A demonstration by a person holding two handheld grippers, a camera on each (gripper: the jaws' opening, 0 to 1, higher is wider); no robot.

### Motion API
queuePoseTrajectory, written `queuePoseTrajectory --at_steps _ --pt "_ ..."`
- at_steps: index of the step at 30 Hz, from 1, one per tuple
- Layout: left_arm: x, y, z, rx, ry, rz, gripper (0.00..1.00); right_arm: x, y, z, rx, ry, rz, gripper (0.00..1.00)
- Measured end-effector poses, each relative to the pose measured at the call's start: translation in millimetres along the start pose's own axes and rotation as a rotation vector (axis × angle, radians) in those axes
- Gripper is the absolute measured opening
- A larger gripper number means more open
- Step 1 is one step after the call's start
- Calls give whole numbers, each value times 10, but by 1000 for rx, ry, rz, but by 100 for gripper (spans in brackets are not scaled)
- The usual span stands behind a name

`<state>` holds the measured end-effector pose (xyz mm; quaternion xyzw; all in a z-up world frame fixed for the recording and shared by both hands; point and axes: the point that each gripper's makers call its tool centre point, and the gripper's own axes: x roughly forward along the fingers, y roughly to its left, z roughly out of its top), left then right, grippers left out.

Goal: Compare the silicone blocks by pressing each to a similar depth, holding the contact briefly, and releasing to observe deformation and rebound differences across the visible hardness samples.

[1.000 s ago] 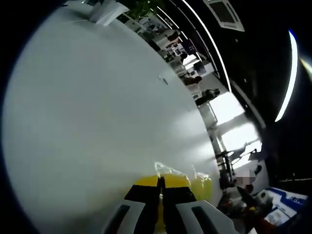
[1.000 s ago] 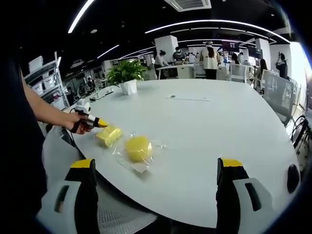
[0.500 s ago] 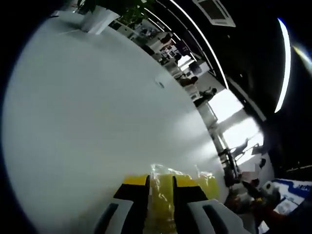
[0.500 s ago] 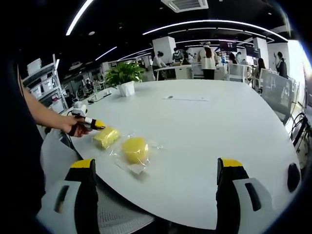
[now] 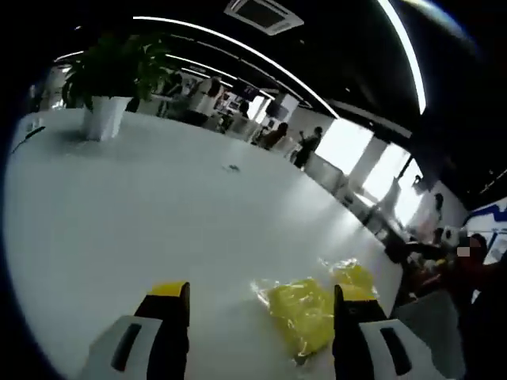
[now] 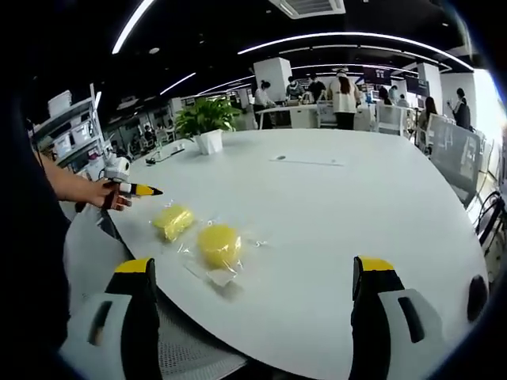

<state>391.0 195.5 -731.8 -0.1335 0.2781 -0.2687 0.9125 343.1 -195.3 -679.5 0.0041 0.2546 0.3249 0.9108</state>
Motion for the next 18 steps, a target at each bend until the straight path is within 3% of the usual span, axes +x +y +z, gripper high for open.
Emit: queuePoseTrajectory --at_steps 2,9,15,18 --pt "-71 -27 -41 51 26 -2 86 19 18 -7 3 9 5 97" --pt "-317 -97 -53 143 27 25 100 50 40 0 -12 18 11 97" --pt "-551 -62 -11 186 12 45 100 60 66 -16 -25 32 10 97" --pt "-659 -93 -9 258 25 88 100 82 42 -52 -68 54 4 97"
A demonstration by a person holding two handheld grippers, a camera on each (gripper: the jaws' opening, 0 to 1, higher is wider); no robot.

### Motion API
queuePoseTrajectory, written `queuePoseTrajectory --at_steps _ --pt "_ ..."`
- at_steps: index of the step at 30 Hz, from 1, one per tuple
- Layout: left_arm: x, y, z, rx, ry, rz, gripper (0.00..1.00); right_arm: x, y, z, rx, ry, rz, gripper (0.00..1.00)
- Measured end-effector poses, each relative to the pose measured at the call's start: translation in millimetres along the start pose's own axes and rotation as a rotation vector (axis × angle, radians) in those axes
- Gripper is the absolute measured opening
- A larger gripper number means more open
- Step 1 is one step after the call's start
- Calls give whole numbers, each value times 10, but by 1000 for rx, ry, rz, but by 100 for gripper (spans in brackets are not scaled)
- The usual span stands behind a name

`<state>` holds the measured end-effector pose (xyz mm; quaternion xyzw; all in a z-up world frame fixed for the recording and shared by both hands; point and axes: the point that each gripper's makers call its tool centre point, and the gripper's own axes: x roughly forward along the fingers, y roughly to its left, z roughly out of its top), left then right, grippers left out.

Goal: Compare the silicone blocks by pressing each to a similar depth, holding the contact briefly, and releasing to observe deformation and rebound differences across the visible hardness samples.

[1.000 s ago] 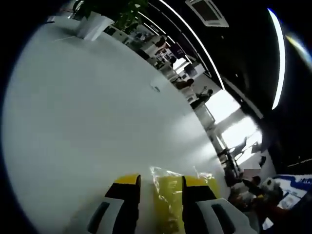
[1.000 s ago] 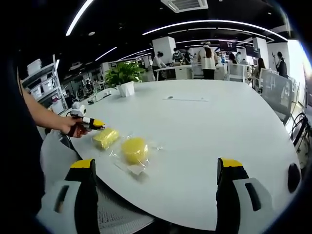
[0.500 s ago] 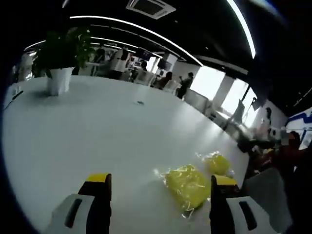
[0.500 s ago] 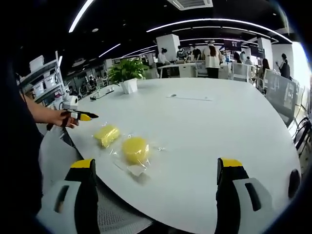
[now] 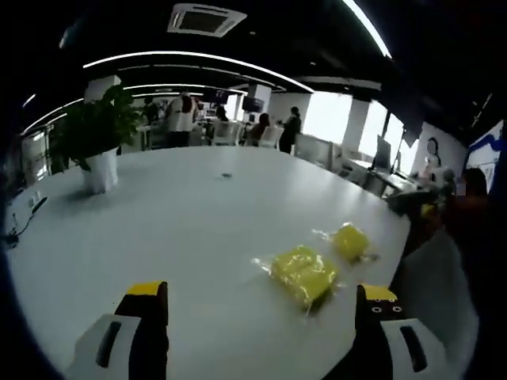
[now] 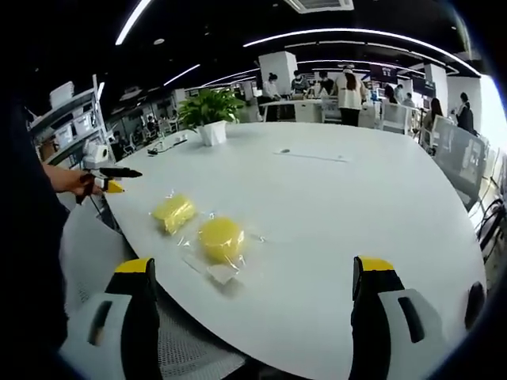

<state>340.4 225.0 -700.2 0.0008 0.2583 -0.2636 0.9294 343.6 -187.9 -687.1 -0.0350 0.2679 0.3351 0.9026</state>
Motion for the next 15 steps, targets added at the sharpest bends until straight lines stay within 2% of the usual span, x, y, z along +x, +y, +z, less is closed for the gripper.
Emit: queuePoseTrajectory --at_steps 1,6,11,15 --pt "-35 -39 35 -9 -20 -9 100 6 -4 -1 -7 -2 -3 97" --pt "-104 -180 89 -43 -35 -21 100 43 18 -13 -21 15 7 97" --pt "-154 -194 162 -50 -60 -7 100 82 23 -38 -23 17 12 97" --pt "-169 -171 133 -69 -60 9 100 105 20 3 -29 0 16 97"
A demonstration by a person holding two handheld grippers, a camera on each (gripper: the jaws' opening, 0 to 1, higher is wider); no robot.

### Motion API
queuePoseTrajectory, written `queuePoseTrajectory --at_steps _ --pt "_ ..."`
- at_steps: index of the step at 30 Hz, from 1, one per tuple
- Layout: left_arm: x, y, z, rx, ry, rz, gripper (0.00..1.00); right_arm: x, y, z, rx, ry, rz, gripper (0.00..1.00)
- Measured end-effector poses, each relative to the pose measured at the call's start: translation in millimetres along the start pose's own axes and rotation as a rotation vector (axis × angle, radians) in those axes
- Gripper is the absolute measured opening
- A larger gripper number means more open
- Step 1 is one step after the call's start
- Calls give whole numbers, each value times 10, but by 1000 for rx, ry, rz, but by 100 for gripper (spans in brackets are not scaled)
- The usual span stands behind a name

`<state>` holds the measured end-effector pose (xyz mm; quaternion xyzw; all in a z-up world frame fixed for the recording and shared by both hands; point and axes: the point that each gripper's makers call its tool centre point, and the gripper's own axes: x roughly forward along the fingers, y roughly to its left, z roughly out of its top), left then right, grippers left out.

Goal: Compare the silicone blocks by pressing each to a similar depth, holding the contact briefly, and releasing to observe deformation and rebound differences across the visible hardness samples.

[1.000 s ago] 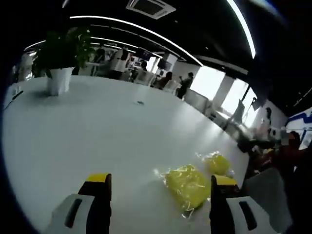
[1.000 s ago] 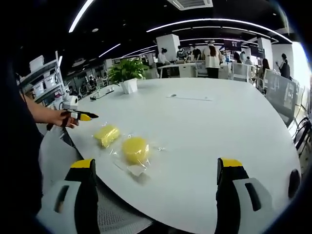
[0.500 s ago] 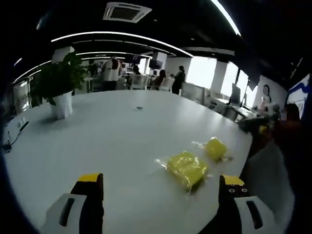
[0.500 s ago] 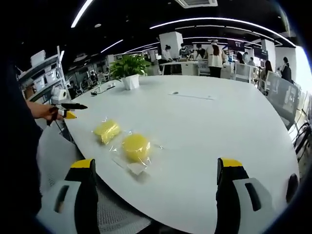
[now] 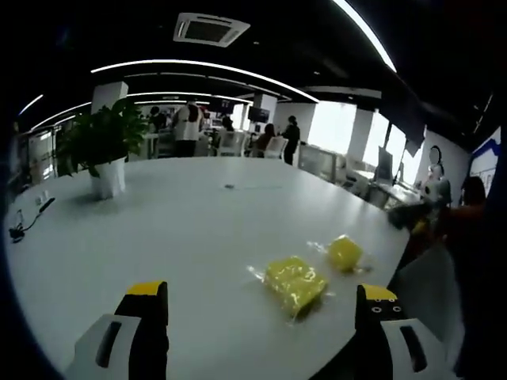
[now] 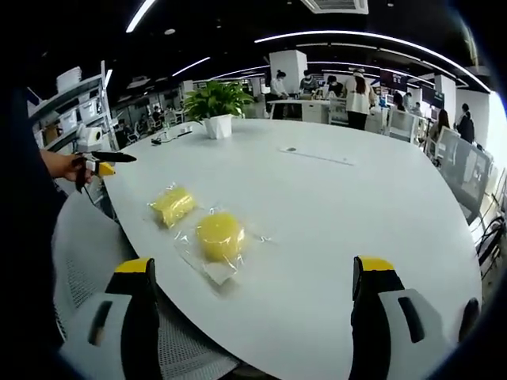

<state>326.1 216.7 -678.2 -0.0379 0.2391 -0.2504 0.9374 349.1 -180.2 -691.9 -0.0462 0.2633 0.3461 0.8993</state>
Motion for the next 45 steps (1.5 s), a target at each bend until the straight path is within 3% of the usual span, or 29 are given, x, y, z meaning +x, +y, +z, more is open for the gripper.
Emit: queuePoseTrajectory --at_steps 7,18,28,45 --pt "-27 -28 14 -30 -16 5 100 -9 -20 -76 26 11 -8 97" --pt "4 -140 9 -23 11 -21 100 -88 -21 -99 46 4 -22 97" --pt "199 -253 391 -52 -33 -67 100 -106 -6 -71 44 -4 -21 97" --pt "615 -574 673 -120 -35 -143 100 -143 -56 -112 58 -3 -22 96"
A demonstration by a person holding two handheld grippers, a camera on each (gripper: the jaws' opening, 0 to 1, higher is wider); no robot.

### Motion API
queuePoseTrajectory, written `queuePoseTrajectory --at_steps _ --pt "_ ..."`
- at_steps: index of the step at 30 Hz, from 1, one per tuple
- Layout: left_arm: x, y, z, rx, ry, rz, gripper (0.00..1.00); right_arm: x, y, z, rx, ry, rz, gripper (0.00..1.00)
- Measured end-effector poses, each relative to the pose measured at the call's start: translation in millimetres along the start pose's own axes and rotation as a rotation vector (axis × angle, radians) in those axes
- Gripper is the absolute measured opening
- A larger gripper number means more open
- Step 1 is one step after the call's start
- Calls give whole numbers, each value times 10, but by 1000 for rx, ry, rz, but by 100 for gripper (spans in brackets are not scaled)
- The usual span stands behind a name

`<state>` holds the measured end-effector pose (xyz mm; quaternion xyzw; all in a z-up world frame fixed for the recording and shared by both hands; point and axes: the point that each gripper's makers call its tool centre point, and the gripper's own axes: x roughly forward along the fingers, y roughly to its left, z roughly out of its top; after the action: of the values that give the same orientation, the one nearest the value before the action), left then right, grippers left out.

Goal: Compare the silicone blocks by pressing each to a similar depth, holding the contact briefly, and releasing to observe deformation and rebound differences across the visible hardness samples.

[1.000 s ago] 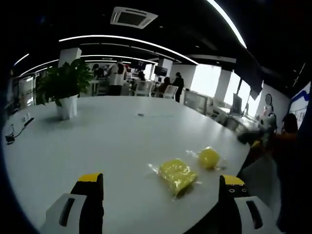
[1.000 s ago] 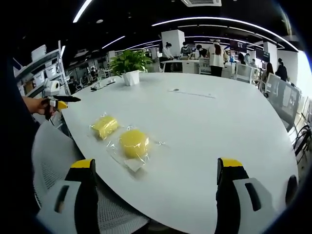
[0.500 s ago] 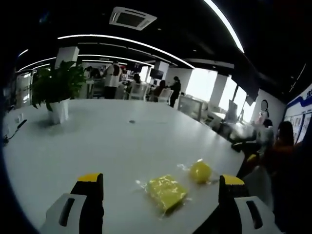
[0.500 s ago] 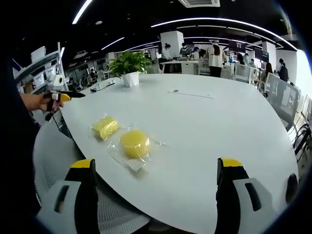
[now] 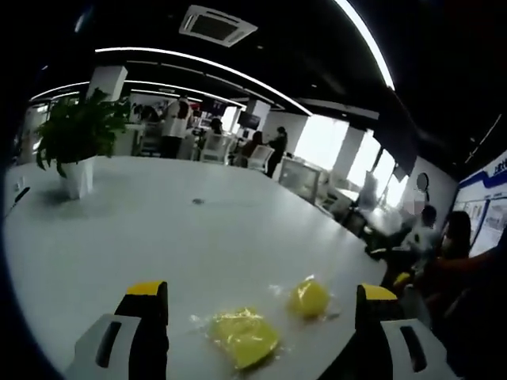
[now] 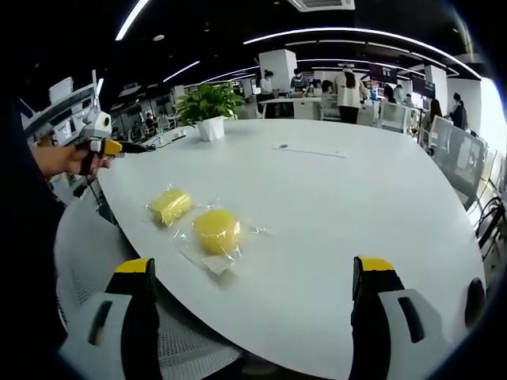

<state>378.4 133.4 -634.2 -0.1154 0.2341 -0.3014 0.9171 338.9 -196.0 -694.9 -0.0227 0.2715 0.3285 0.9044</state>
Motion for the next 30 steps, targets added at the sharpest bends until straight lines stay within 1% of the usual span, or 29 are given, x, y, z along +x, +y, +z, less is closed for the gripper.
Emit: queuePoseTrajectory --at_steps 10,14,17,19,21,23,27,30 --pt "306 -133 62 -63 7 -62 100 47 8 9 8 -5 7 97" --pt "427 -164 52 -99 24 -88 100 38 -6 6 13 -8 2 97" --pt "513 -171 60 -157 22 -112 100 35 -15 -24 18 -3 -1 97" --pt "583 -178 67 -215 14 -127 100 26 -8 -33 20 -2 -2 97" --pt "651 -179 60 -231 15 -133 100 22 -2 -49 23 2 -2 97" --pt "729 -181 39 -243 18 -142 100 21 -2 -73 25 9 -1 97" --pt "875 -202 -34 -270 41 -160 100 -2 -5 -72 25 10 -5 96" --pt "1000 -206 -131 -313 66 -172 100 -14 -23 -80 29 10 -9 96"
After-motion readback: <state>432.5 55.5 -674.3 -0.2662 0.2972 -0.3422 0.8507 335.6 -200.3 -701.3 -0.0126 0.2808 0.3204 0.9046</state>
